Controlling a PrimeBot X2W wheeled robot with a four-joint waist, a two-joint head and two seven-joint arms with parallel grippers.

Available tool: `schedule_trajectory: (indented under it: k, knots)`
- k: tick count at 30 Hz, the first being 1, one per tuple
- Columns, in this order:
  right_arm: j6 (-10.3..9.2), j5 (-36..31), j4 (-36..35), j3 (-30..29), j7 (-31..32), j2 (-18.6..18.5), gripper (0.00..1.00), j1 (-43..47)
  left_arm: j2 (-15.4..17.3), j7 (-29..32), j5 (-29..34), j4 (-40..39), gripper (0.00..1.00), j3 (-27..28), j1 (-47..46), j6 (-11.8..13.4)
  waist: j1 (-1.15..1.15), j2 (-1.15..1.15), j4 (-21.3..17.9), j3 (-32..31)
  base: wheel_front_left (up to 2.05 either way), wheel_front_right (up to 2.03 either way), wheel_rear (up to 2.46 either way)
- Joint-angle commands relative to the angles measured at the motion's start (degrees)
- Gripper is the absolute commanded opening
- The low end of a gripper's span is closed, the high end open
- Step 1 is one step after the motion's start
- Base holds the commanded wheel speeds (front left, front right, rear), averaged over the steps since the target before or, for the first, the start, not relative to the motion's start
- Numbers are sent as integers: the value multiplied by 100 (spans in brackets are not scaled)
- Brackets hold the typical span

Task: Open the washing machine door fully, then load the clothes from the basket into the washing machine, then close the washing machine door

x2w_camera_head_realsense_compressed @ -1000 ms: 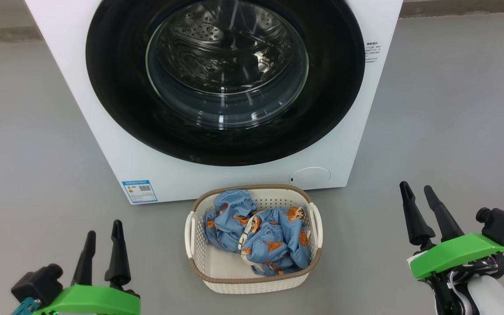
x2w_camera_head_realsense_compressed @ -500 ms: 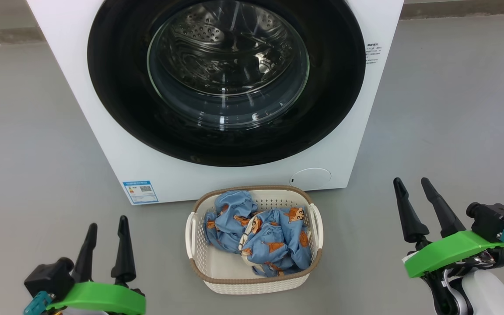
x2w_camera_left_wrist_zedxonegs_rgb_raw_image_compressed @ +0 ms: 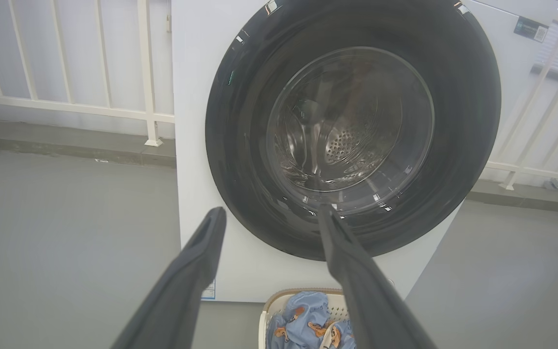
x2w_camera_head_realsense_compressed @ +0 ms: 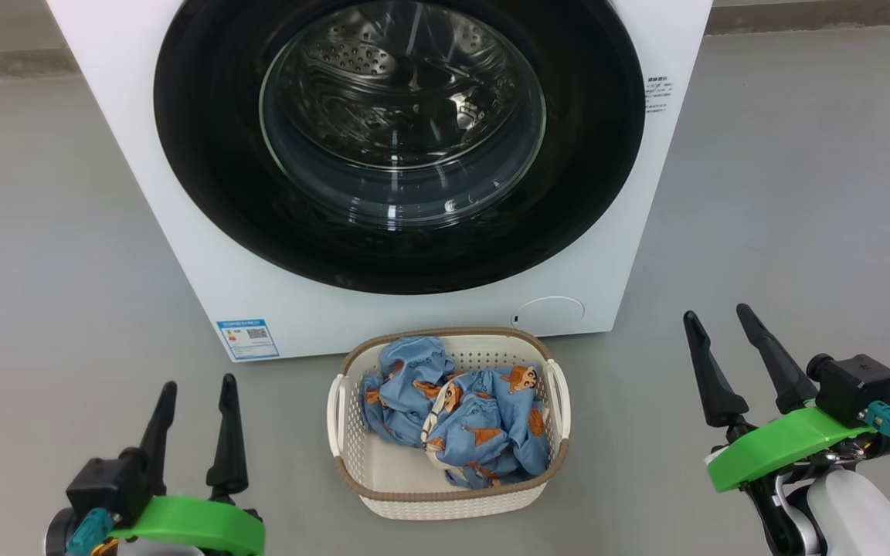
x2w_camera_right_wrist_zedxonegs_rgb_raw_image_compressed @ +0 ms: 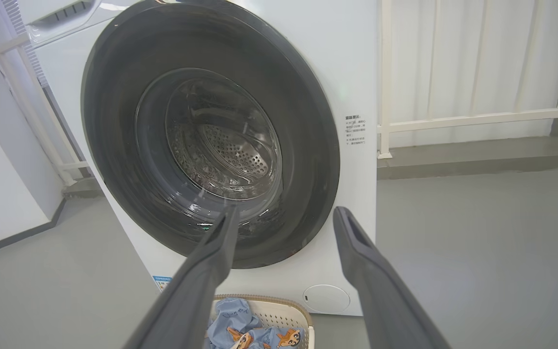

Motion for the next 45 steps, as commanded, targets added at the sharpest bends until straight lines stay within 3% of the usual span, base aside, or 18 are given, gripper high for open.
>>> schedule_trajectory:
  k: [1,45]
  knots:
    - [33,-111,-111,125,-74,-87,100,-278,51,-78,120,-93,100,140,-283,-35,0,0,1,4,0,0,0]
    - [33,-60,-41,31,-74,-36,100,-282,36,-78,63,-84,100,203,-288,-14,0,0,-1,17,0,0,0]
